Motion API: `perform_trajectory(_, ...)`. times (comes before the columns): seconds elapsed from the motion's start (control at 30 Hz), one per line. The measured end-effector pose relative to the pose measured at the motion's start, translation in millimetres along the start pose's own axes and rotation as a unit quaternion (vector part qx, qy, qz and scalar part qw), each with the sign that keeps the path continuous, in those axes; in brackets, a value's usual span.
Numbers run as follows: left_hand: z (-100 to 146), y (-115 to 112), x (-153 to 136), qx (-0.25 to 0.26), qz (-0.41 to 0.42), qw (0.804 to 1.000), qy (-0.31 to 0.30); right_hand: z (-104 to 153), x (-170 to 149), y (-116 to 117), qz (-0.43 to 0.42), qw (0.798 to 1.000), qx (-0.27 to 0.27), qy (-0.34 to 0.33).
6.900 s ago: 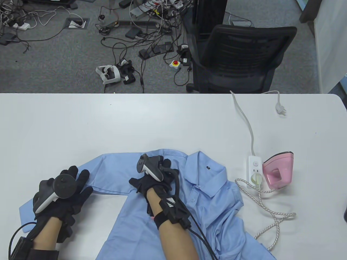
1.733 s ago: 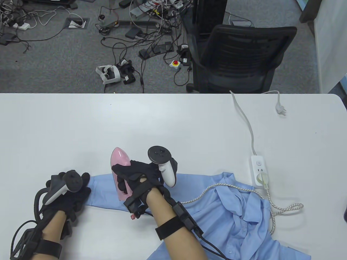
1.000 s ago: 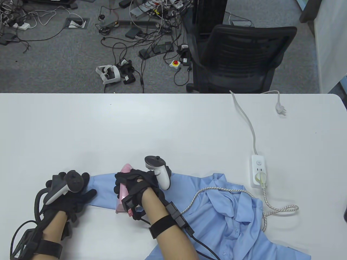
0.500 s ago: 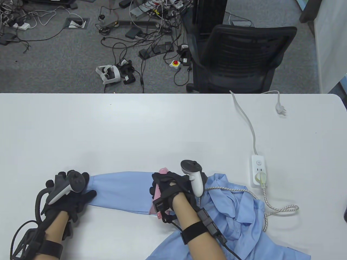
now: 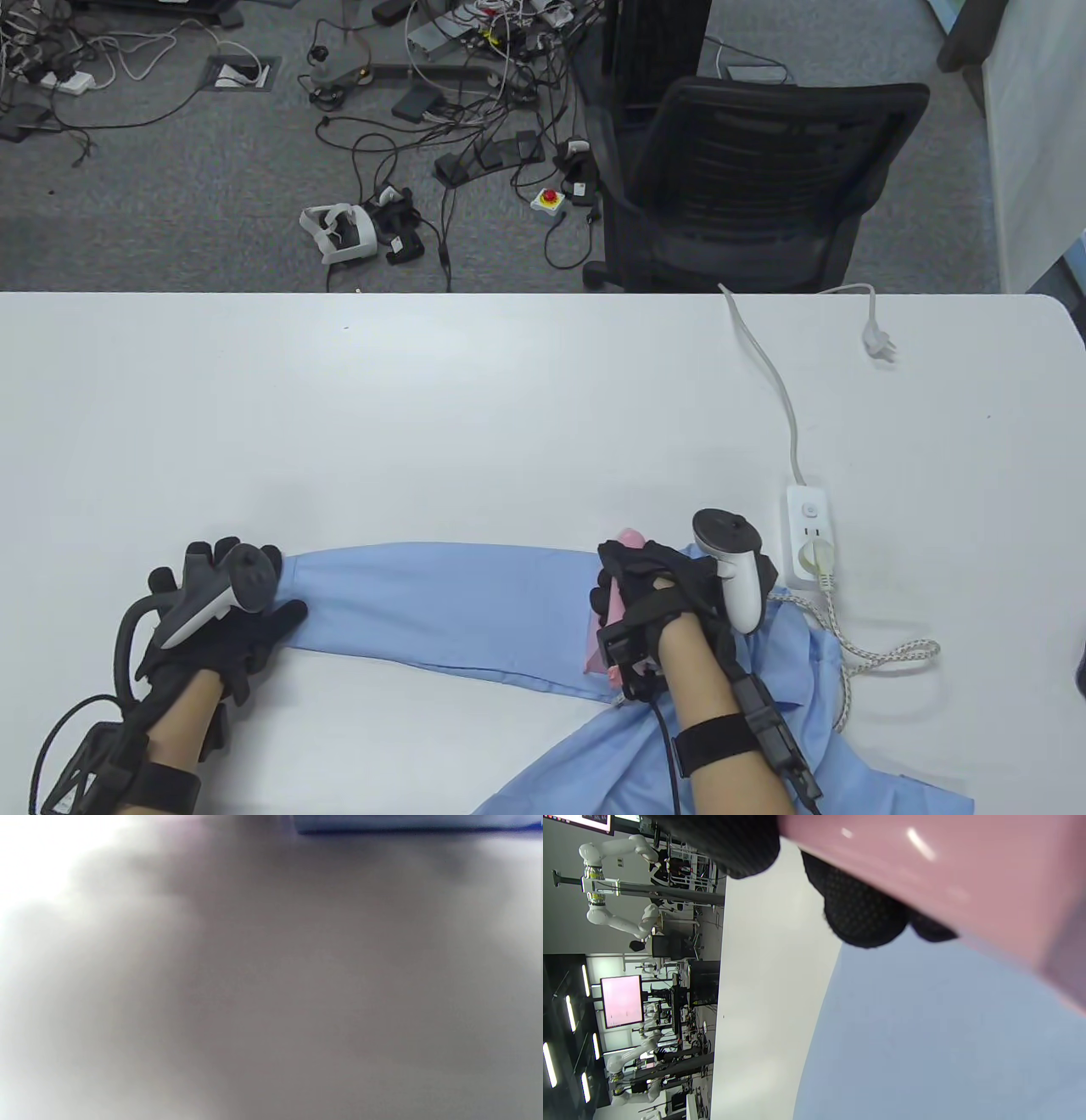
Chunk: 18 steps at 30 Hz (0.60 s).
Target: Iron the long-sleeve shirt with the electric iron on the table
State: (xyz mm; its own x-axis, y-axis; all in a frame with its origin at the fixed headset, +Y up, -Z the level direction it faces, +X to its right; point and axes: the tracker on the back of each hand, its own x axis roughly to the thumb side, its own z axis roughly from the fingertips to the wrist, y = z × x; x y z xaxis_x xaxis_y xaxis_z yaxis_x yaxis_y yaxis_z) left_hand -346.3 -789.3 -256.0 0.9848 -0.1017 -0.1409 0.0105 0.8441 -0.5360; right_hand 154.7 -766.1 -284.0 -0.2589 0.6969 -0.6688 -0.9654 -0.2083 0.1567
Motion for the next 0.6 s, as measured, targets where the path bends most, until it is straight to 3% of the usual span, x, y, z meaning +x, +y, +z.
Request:
perform_trajectory(0.27,6.7,-2.6,14.1,-0.016,0.02,0.999,-0.04,1.0,-12.8,-63.5,-0.007,0.998,-0.058,0.022)
perform_trajectory(0.37,8.5,0.3,18.4,-0.005,-0.007,0.999,-0.04,0.9,-14.5,-70.1,-0.015,0.998,-0.064,0.024)
perform_trajectory(0.6,3.4,-2.3,10.5,-0.036,0.03,0.998,-0.046,1.0,-14.2,-65.9,-0.024,0.997,-0.064,0.023)
